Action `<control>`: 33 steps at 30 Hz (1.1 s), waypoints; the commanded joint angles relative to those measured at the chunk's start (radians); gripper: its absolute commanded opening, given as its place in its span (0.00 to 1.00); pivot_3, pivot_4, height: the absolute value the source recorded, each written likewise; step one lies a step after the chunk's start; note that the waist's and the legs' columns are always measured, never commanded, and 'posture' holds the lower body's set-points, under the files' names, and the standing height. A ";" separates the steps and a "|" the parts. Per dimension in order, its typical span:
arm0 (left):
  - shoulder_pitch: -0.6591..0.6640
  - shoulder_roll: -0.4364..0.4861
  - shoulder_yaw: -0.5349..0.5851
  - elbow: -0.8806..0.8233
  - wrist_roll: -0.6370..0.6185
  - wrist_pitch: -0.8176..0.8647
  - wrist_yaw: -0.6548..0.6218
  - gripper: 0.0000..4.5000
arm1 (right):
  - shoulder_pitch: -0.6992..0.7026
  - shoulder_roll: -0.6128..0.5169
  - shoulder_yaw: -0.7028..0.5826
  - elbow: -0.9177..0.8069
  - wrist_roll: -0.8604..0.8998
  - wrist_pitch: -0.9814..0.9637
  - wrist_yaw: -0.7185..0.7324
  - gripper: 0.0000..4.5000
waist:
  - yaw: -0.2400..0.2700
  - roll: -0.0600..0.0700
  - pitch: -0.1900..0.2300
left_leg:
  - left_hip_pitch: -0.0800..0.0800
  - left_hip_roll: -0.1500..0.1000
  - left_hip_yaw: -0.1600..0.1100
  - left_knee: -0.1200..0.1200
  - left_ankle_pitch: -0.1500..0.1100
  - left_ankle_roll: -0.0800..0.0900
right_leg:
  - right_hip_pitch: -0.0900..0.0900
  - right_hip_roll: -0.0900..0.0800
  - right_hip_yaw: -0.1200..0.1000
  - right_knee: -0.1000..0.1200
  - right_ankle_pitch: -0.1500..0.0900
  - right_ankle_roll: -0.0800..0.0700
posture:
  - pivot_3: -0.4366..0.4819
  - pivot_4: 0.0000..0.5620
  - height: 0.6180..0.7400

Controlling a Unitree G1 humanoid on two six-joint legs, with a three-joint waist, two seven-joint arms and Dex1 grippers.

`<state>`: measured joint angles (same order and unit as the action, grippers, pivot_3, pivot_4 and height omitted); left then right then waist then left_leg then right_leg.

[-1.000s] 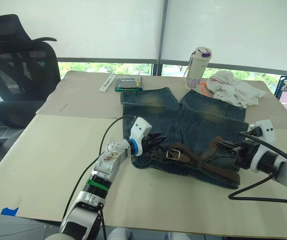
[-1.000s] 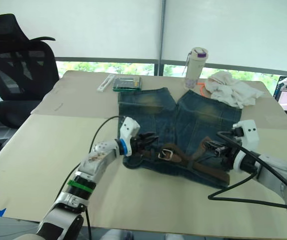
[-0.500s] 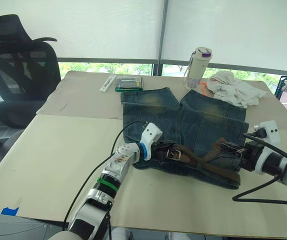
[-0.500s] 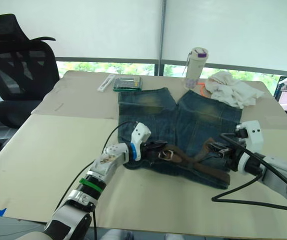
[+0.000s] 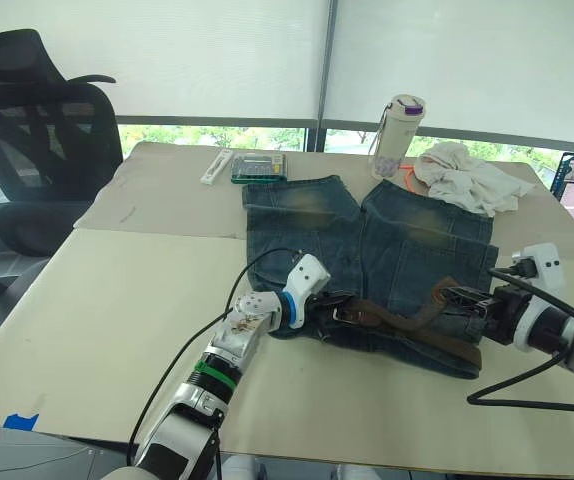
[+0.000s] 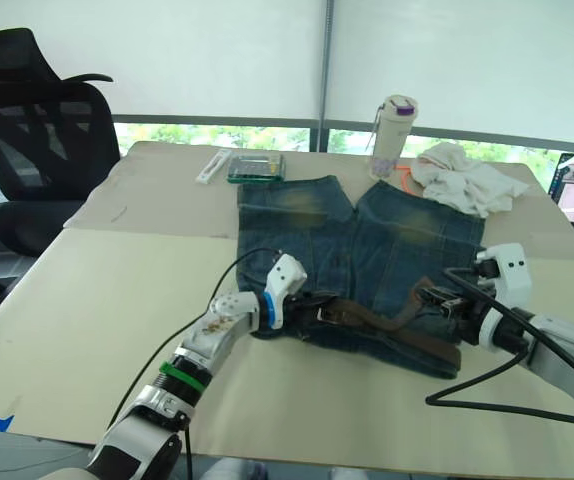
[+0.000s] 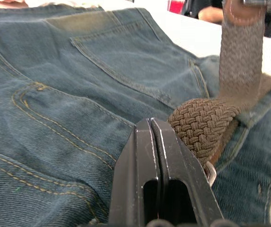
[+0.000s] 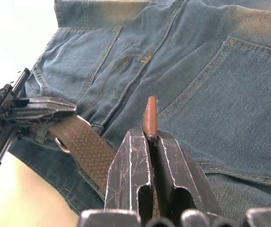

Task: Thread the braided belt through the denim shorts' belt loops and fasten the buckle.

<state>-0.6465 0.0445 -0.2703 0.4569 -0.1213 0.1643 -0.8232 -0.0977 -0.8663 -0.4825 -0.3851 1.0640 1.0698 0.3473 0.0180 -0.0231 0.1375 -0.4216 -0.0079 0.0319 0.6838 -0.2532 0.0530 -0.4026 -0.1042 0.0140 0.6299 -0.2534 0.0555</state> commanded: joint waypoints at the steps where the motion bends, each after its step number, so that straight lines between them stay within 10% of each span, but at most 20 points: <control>1: -0.004 -0.014 -0.035 0.050 0.037 -0.022 0.001 0.01 | -0.003 -0.004 -0.039 -0.033 0.014 0.003 -0.001 0.00 | 0.002 0.000 0.000 | 0.000 0.000 0.000 0.000 0.000 0.000 | 0.000 0.000 0.000 0.000 0.000 0.000 | 0.48 0.27 1.00; 33: -0.004 -0.125 0.012 0.317 0.066 -0.035 0.077 0.01 | -0.114 0.004 -0.200 0.066 0.242 -0.002 -0.125 0.00 | 0.034 0.000 -0.004 | 0.013 -0.007 -0.001 0.001 -0.003 0.007 | 0.017 -0.009 0.000 -0.005 0.001 0.002 | 0.48 0.27 1.00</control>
<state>-0.6993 -0.0890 -0.2715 0.7080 -0.0587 0.0617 -0.7556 -0.2053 -0.8529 -0.6376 -0.2939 1.2845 1.0956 0.2235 0.0524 -0.0227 0.1334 -0.4088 -0.0145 0.0312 0.6850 -0.2560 0.0608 -0.3858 -0.1132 0.0137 0.6252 -0.2525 0.0578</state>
